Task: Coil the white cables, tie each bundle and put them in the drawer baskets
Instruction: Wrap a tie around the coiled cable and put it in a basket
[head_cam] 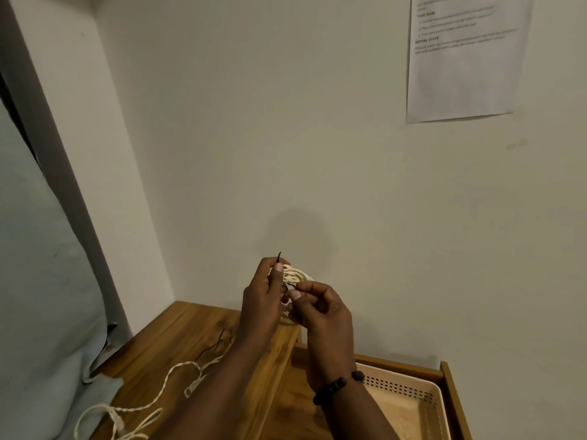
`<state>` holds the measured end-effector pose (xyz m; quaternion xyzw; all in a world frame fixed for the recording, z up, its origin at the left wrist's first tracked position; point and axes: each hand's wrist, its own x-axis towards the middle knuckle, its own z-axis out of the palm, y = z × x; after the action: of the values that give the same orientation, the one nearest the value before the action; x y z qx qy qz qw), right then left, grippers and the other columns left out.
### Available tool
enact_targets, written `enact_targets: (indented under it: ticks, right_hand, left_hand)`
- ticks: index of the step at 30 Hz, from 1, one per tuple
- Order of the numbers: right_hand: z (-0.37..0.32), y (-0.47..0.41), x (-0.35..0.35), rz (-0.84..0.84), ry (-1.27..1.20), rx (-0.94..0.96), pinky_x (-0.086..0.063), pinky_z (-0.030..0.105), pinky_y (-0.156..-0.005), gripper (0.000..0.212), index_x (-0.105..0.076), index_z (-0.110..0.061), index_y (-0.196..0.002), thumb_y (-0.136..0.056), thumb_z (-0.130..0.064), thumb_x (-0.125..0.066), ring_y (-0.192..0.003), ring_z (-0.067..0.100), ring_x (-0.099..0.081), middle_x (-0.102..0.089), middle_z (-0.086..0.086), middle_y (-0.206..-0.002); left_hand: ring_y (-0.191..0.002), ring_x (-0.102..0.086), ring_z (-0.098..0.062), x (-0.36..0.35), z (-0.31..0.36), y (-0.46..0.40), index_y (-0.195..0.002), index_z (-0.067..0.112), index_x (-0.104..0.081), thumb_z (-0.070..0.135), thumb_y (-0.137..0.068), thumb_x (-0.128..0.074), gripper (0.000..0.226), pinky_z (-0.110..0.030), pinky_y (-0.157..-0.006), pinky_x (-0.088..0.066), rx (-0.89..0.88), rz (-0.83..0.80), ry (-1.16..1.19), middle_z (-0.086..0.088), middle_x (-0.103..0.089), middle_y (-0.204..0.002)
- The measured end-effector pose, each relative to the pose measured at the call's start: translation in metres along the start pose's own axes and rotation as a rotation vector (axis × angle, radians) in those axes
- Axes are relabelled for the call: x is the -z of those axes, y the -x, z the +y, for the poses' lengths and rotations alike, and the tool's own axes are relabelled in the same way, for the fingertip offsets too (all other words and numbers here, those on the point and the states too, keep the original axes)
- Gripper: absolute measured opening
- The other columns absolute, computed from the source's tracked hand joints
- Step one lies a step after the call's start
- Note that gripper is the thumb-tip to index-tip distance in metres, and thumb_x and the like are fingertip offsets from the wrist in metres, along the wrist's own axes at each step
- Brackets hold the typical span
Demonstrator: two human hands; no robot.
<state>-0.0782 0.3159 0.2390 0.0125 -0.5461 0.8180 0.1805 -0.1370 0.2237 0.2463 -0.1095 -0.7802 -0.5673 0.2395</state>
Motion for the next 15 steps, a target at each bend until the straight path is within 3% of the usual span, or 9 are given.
enact_targets:
  ticks: [11,15]
  right_hand:
    - [-0.008,-0.004,-0.006,-0.186,-0.243,0.113,-0.055,0.02,-0.078,0.036,-0.064,-0.014,-0.12,-0.086,-0.001,-0.064,-0.102,0.013,-0.069,-0.074,0.002,-0.107]
    - [-0.008,-0.006,-0.013,-0.073,-0.066,0.236,-0.055,0.021,-0.066,0.018,-0.071,-0.012,-0.106,-0.092,-0.007,-0.06,-0.079,0.011,-0.069,-0.075,0.002,-0.092]
  left_hand:
    - [-0.084,-0.066,-0.012,0.009,0.013,-0.002,-0.117,0.018,-0.058,0.034,-0.1,-0.04,0.029,-0.011,-0.059,-0.053,-0.032,0.043,0.07,0.003,-0.066,-0.101]
    - [-0.077,-0.067,-0.012,0.016,0.011,-0.003,-0.113,0.02,-0.06,0.033,-0.101,-0.042,0.025,-0.016,-0.06,-0.054,-0.059,0.052,0.045,0.002,-0.068,-0.093]
